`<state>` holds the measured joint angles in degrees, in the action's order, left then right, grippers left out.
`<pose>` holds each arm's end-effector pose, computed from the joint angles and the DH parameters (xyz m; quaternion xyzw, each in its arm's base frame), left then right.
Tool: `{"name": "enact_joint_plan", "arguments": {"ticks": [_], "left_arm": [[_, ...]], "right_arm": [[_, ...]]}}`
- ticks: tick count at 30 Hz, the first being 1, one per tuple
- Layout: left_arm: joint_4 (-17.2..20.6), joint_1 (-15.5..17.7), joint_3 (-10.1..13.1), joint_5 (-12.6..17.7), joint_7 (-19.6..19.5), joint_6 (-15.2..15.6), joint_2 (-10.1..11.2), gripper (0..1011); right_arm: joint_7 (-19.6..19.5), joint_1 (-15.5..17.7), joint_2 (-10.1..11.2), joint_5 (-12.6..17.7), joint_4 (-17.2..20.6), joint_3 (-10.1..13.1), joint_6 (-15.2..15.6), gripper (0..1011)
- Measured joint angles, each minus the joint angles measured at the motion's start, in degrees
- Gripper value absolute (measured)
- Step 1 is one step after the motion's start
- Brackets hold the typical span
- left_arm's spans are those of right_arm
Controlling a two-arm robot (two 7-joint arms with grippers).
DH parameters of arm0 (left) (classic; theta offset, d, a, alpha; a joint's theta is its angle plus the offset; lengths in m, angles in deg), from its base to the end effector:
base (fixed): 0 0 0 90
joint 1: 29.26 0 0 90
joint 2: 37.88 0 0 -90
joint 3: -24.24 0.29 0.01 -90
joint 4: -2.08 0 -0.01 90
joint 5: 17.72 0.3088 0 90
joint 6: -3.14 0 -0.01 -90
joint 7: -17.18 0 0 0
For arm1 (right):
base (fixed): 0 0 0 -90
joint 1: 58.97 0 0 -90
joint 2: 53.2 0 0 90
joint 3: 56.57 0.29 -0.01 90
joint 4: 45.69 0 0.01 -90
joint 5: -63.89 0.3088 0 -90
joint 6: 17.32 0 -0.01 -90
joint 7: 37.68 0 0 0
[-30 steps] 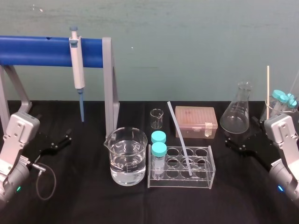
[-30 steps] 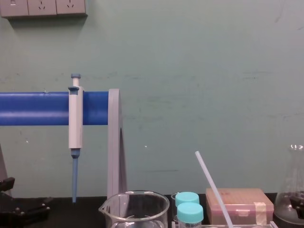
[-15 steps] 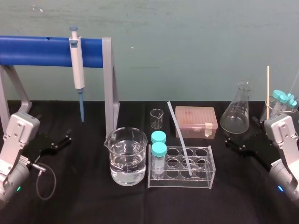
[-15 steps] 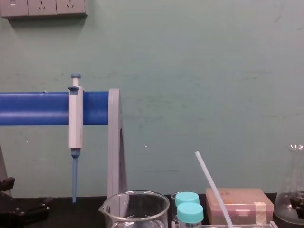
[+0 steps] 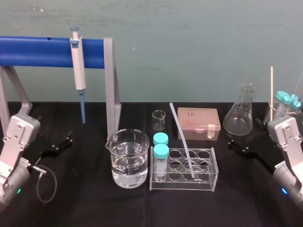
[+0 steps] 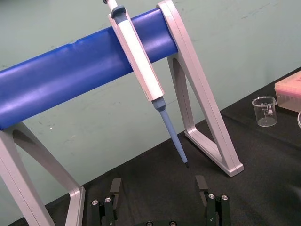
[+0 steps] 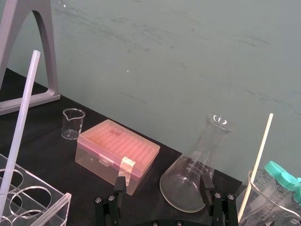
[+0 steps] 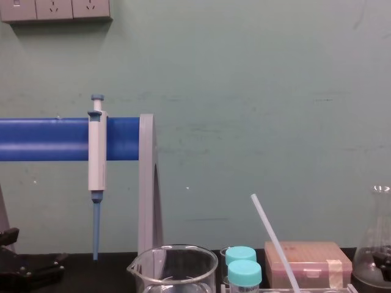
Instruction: Pick up the stirring rod with one hand, then place it down.
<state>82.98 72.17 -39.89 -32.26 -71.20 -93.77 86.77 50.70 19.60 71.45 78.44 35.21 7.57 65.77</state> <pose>0.3581 0.0827 -0.3023 0.1416 -0.1325 0.5799 0.7913 0.3581 -0.0827 -0.3023 -0.1415 -0.1325 -0.5799 0.7913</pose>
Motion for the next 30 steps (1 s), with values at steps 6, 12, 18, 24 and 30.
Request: {"name": "enact_joint_plan", "arguments": {"ticks": [6,12,18,24,30], "left_arm": [[0.0,0.0,0.0,0.0,0.0,0.0,0.0,1000],[0.0,0.0,0.0,0.0,0.0,0.0,0.0,1000],[0.0,0.0,0.0,0.0,0.0,0.0,0.0,1000],[0.0,0.0,0.0,0.0,0.0,0.0,0.0,1000],[0.0,0.0,0.0,0.0,0.0,0.0,0.0,1000]], "right_arm": [[0.0,0.0,0.0,0.0,0.0,0.0,0.0,1003],[0.0,0.0,0.0,0.0,0.0,0.0,0.0,1003],[0.0,0.0,0.0,0.0,0.0,0.0,0.0,1003],[0.0,0.0,0.0,0.0,0.0,0.0,0.0,1003],[1.02,-0.03,-0.24,0.6,0.23,0.97,-0.03,1003]]}}
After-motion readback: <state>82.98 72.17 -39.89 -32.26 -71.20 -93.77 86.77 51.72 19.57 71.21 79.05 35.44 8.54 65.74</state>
